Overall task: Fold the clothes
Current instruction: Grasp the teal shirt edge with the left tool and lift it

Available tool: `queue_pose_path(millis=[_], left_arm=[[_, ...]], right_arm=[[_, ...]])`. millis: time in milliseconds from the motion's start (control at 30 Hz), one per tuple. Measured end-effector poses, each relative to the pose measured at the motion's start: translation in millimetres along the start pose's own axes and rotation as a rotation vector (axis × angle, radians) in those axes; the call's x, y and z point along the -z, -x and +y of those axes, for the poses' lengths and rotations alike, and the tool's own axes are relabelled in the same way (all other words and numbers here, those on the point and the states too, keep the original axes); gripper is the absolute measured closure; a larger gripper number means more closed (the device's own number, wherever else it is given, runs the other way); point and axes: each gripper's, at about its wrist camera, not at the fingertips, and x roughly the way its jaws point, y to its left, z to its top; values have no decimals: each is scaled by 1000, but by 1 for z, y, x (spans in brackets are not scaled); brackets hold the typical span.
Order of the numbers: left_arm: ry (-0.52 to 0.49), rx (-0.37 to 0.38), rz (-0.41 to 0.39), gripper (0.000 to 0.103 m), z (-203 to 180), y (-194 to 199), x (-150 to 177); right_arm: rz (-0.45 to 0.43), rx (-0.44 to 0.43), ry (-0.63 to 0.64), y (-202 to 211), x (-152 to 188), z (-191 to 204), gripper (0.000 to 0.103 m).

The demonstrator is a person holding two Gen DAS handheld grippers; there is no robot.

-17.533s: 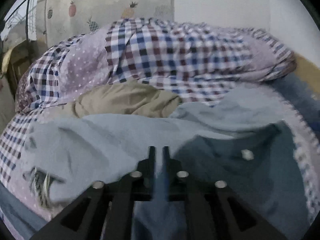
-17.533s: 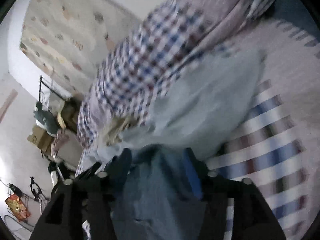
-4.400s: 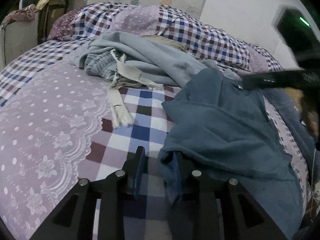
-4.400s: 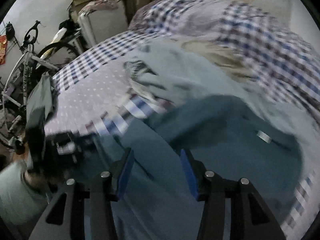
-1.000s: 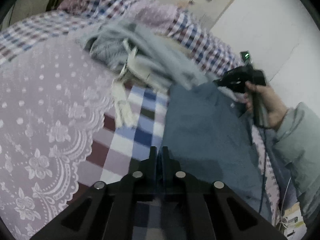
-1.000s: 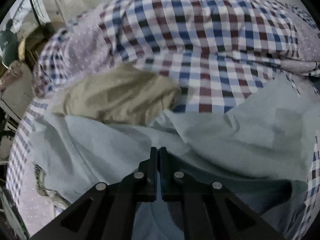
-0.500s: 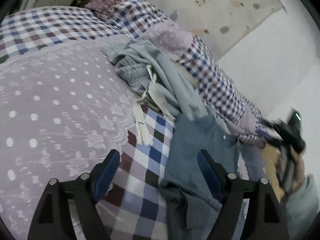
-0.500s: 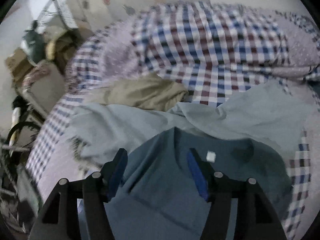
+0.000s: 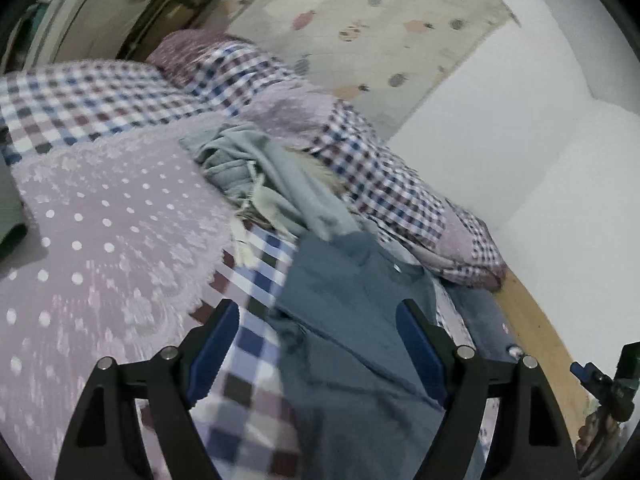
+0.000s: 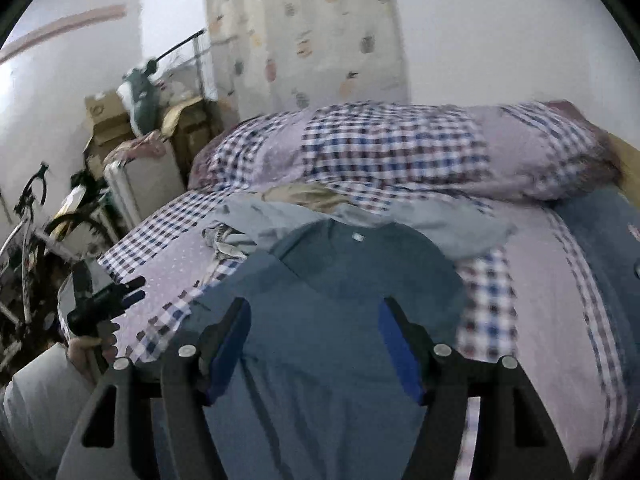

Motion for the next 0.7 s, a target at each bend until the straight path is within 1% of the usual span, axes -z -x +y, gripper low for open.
queue_pose_path(millis=[100, 200, 300, 367, 467, 533, 600, 667, 700], left_arm=[[-43, -5, 26, 19, -11, 17, 27], [-70, -30, 55, 19, -16, 33, 59], [-84, -95, 121, 19, -17, 49, 90], [-91, -125, 140, 19, -18, 62, 106], [-100, -170, 168, 19, -19, 80, 130], [-70, -194, 187, 19, -14, 89, 144], [-14, -219, 192, 19, -5, 99, 158], [75, -231, 203, 19, 6, 106, 176], [110, -236, 210, 19, 11, 108, 184]], right_arm=[[-25, 43, 1, 39, 38, -6, 33], [-31, 53, 41, 61, 75, 10, 33], [-32, 37, 66, 69, 109, 30, 33], [-7, 11, 69, 62, 128, 45, 33], [32, -23, 121, 53, 145, 68, 33], [13, -30, 182, 54, 154, 85, 33], [-24, -24, 248, 56, 160, 103, 33], [-59, -30, 283, 57, 165, 116, 33], [-66, -39, 280, 55, 167, 119, 33]])
